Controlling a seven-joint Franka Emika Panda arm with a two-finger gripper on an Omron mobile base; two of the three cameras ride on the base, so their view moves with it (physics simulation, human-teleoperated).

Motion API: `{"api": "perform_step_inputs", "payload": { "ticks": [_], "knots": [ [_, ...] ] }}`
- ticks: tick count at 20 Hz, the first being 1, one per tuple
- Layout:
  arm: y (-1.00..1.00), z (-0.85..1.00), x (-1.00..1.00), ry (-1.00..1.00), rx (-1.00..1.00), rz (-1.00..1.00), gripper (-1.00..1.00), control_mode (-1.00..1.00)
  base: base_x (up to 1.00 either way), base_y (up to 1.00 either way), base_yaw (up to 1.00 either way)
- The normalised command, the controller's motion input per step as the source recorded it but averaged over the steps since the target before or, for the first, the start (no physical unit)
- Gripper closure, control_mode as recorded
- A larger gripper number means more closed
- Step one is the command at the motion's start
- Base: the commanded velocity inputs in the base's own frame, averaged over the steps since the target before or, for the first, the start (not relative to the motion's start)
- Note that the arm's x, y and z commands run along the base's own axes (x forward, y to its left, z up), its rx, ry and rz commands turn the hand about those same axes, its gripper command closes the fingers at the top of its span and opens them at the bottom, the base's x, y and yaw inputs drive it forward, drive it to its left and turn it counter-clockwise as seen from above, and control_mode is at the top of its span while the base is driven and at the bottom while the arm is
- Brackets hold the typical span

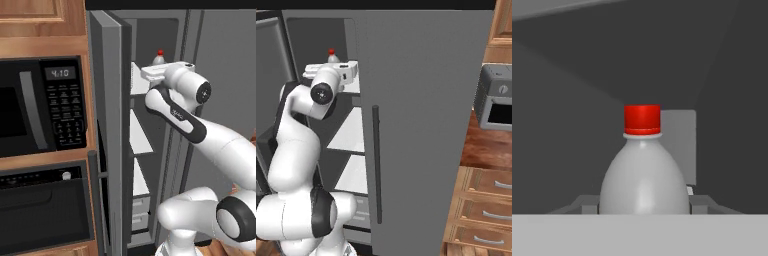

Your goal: Take the bottled waters from the counter and place them in the freezer to freeze. Close the freezer door after placing the bottles.

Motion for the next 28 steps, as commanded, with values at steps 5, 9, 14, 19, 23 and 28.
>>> {"api": "perform_step_inputs", "payload": {
  "ticks": [5, 9, 14, 19, 23, 28],
  "knots": [
    [0.00, -0.10, 0.47, 0.02, 0.00, 0.00, 1.00, -1.00, 0.00, 0.00, 0.00],
    [0.00, -0.20, 0.24, 0.00, 0.00, 0.00, 1.00, -1.00, 0.00, 0.00, 0.00],
    [0.00, -0.13, 0.18, -0.15, 0.00, 0.00, 1.00, -1.00, 0.00, 0.00, 0.00],
    [0.00, -0.01, 0.32, -0.01, 0.00, 0.00, 1.00, -1.00, 0.00, 0.00, 0.00],
    [0.00, -0.06, 0.35, 0.00, 0.00, 0.00, 1.00, -1.00, 0.00, 0.00, 0.00],
    [0.00, -0.23, 0.33, 0.03, 0.00, 0.00, 1.00, -1.00, 0.00, 0.00, 0.00]
  ]
}}
